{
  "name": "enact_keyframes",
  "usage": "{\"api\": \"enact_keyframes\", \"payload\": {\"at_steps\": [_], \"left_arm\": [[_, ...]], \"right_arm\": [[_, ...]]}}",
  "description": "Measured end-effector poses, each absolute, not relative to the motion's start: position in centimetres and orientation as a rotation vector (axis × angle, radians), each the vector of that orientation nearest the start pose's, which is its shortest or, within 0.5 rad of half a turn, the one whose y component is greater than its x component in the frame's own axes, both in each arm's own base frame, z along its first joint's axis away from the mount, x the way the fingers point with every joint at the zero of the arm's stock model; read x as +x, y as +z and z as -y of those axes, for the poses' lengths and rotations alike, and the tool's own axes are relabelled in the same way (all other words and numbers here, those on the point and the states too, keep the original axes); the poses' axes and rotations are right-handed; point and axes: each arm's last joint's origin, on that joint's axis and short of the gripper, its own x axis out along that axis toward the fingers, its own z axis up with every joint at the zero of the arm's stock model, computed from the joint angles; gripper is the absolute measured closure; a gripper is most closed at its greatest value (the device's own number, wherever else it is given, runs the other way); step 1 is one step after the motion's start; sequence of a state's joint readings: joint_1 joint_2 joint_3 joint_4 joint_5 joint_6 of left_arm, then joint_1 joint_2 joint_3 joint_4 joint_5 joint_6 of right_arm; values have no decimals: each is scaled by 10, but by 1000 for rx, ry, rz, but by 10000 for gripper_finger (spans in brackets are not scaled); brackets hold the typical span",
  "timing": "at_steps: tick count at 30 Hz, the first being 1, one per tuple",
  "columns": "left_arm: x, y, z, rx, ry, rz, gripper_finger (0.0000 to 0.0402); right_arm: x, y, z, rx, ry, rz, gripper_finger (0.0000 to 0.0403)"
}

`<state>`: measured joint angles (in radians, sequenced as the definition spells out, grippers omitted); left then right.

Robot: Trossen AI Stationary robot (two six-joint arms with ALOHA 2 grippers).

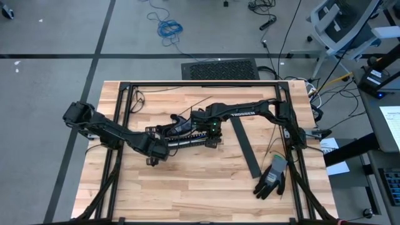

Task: Ziptie cables
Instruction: Put the cable wires into the black cable duct

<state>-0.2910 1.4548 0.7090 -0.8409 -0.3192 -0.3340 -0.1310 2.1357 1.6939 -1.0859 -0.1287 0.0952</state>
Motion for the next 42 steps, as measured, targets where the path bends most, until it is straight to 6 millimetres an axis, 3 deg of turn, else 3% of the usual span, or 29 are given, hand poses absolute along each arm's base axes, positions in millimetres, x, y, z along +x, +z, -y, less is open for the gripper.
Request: {"api": "enact_keyframes", "payload": {"at_steps": [12,22,31,35,42], "left_arm": [[210,131,44,119,254,-1584,388],[210,132,44,108,245,-1577,306],[223,149,48,103,198,-1566,270],[229,156,50,83,178,-1548,259],[229,158,50,65,172,-1560,237]], "right_arm": [[410,180,48,269,-68,-1511,403],[411,180,41,253,-51,-1517,382],[410,180,41,254,-51,-1519,386],[410,180,41,255,-52,-1520,365],[410,180,41,226,-20,-1527,290]]}}
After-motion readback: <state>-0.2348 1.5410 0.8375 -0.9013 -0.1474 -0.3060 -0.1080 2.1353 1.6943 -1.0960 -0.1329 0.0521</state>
